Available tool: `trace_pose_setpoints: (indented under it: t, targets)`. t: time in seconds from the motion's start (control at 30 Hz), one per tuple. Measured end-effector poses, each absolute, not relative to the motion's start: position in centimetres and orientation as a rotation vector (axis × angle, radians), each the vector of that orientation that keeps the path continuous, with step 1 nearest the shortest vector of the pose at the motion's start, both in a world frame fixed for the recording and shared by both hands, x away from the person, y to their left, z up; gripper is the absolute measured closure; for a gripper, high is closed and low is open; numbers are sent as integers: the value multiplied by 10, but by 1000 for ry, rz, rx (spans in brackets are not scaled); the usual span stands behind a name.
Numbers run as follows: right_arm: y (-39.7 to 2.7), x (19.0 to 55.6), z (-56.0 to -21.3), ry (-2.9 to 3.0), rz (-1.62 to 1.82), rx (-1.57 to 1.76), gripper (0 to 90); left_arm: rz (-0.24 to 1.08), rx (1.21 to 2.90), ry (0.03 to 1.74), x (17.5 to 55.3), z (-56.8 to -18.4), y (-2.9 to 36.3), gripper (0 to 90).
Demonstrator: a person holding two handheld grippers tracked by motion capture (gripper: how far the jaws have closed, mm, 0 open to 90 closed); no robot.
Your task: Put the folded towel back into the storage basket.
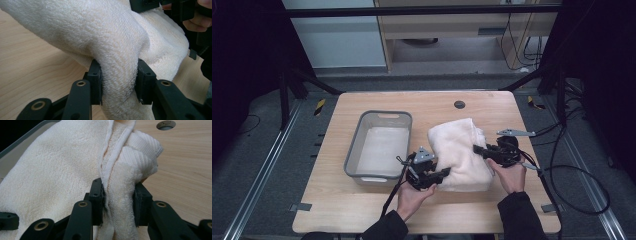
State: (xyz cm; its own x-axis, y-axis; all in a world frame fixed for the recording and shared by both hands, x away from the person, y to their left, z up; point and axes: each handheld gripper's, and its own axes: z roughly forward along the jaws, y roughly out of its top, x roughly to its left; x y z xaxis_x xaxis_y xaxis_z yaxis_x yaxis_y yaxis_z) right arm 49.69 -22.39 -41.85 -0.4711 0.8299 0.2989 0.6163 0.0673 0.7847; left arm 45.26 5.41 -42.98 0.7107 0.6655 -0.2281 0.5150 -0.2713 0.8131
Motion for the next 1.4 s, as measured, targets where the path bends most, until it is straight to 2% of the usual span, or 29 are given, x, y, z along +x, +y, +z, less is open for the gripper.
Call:
trace_pose_setpoints:
  t: [1.4]
  targets:
    - [-181, 501, -366, 2055, 1435, 1362, 666, 280, 1879, 869, 454, -379, 100, 624]
